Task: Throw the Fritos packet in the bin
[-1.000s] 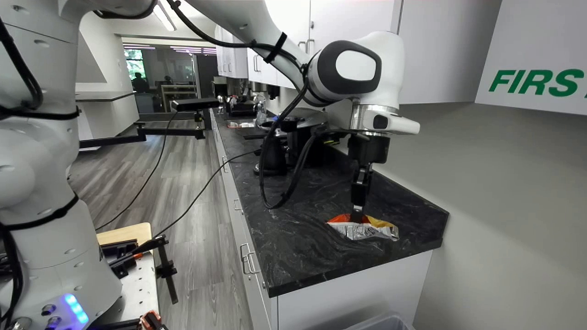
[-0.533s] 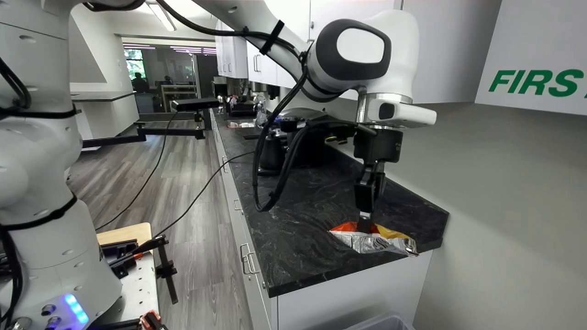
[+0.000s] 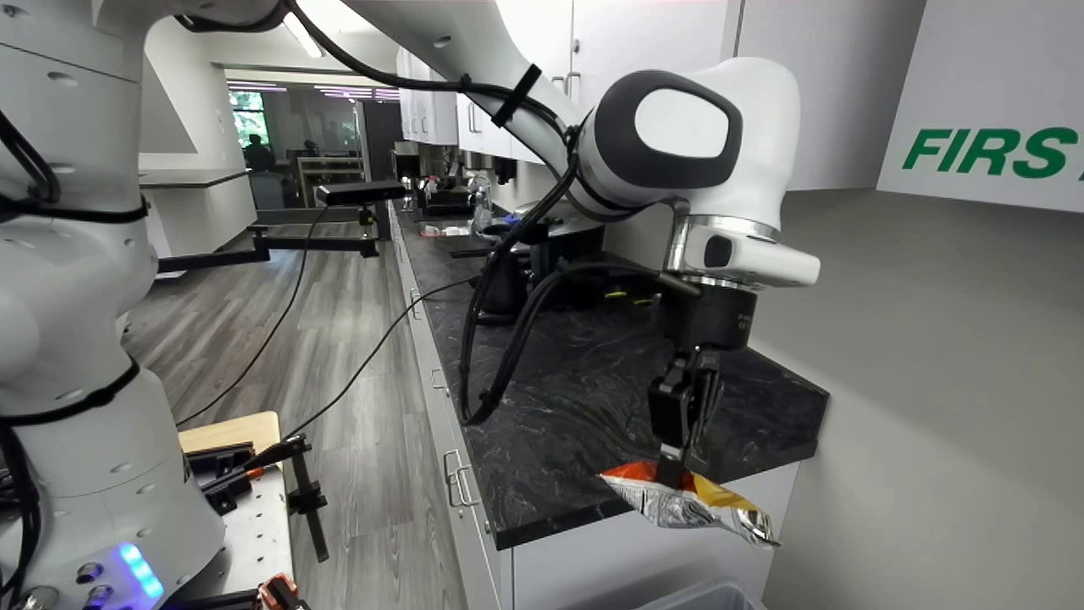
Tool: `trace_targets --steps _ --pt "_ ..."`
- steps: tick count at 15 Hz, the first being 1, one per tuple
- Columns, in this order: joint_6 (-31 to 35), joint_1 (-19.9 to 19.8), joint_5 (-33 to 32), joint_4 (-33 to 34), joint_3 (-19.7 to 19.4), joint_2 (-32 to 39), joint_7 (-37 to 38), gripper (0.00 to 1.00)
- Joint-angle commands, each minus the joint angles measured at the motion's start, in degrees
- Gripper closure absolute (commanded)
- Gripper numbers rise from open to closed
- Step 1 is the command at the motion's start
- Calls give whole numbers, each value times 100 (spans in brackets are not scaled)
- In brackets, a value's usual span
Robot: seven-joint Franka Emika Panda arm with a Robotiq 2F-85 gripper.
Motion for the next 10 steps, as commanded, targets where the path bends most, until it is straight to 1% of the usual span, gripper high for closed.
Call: trace_targets --steps 1,6,10 --pt "10 -226 87 107 -15 172 161 98" --pt "30 -339 88 87 -25 228 31 98" --pt "367 -332 0 -38 31 273 -199 98"
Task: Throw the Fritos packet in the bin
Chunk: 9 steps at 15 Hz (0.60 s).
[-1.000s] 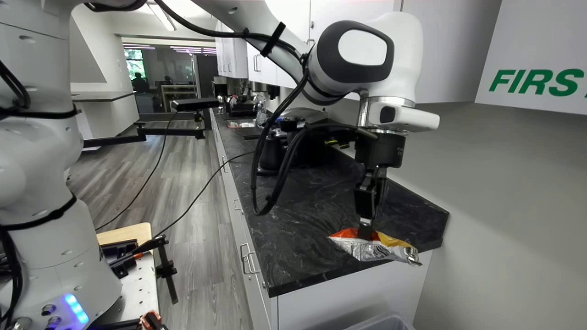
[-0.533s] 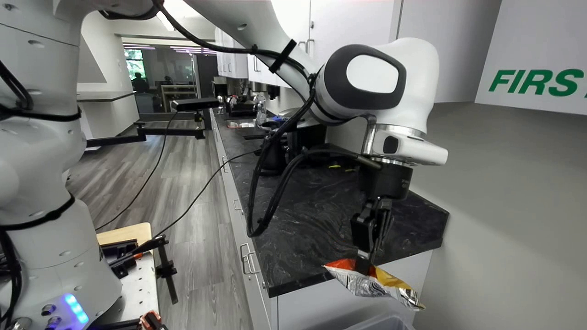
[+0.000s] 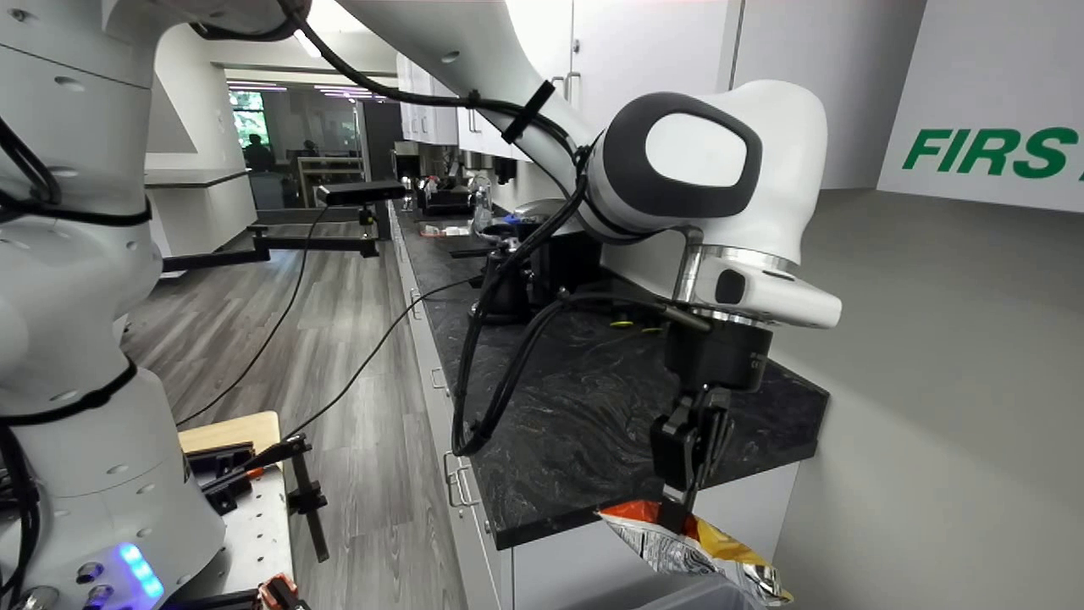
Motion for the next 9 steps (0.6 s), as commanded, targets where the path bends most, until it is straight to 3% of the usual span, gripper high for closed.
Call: trace_targets --steps 1,9 --pt "440 -91 14 -83 83 104 -238 98" --pt "1412 -17 -102 -124 -81 514 -135 98"
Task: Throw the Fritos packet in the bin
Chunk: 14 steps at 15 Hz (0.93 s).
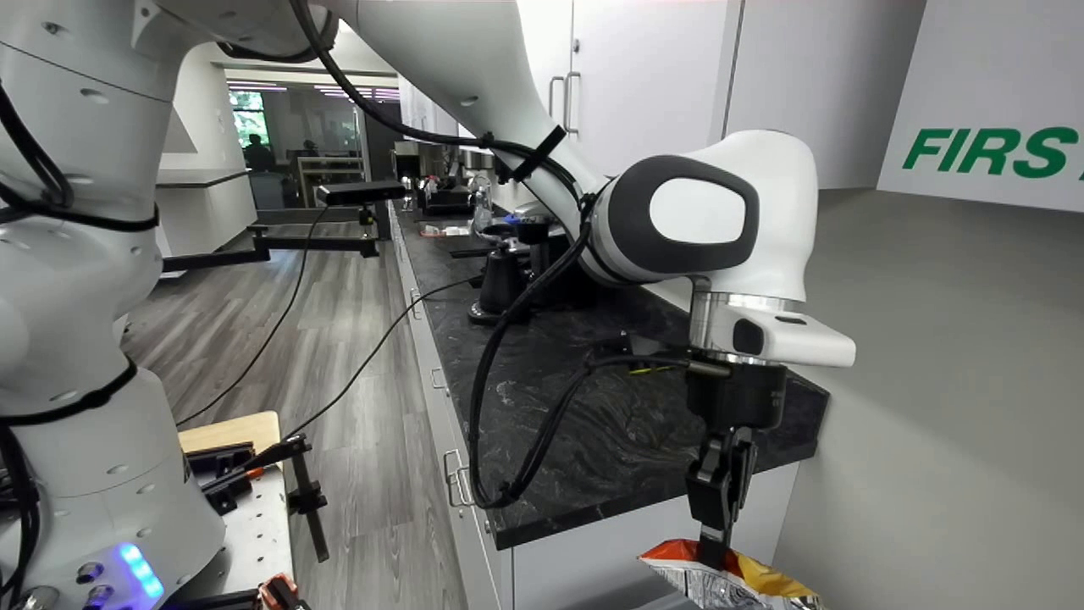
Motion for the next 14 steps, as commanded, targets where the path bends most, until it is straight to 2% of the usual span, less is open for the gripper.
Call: trace_targets --steps 1,8,9,11,14 --pt "330 -12 -80 -84 -47 70 -26 98" --pt "549 77 -75 -89 -75 284 47 96" --pt "525 75 -69 -74 -85 294 53 72" --pt "544 88 -68 -75 -80 322 68 65" --pt "530 72 -62 -69 -91 322 35 47"
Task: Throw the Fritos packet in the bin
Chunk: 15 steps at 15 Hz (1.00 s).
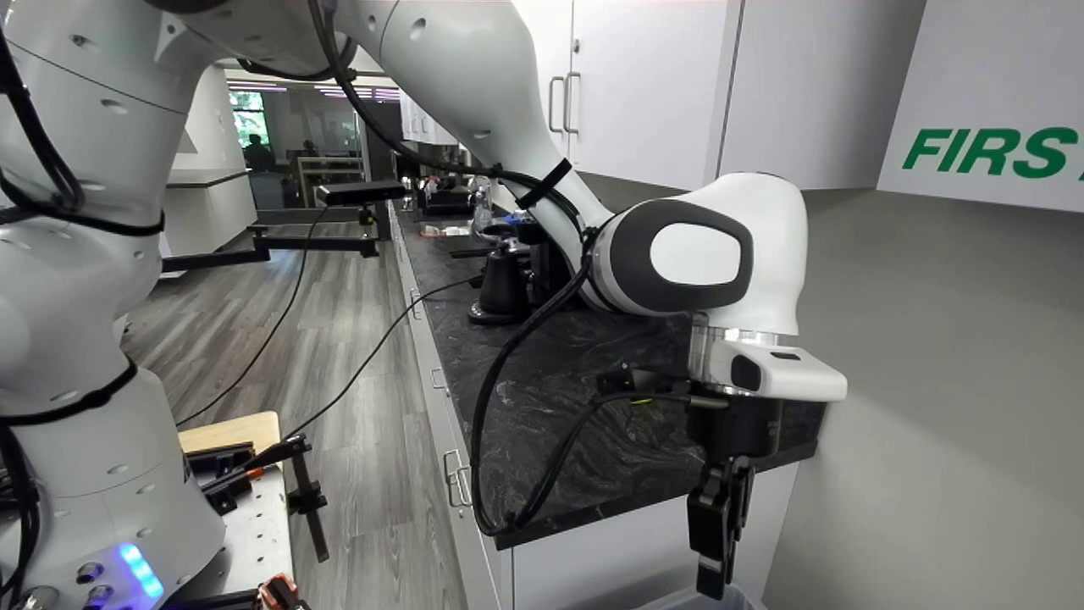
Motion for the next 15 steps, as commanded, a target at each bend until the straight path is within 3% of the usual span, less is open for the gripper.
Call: trace_targets --steps 1,7,13,15 --pt "129 38 -61 -68 -90 -37 25 40" --pt "55 109 -81 -55 -101 2 126 1" --pt "-140 295 -131 -112 -97 -88 235 0" --pt "-58 182 10 31 -23 46 37 0"
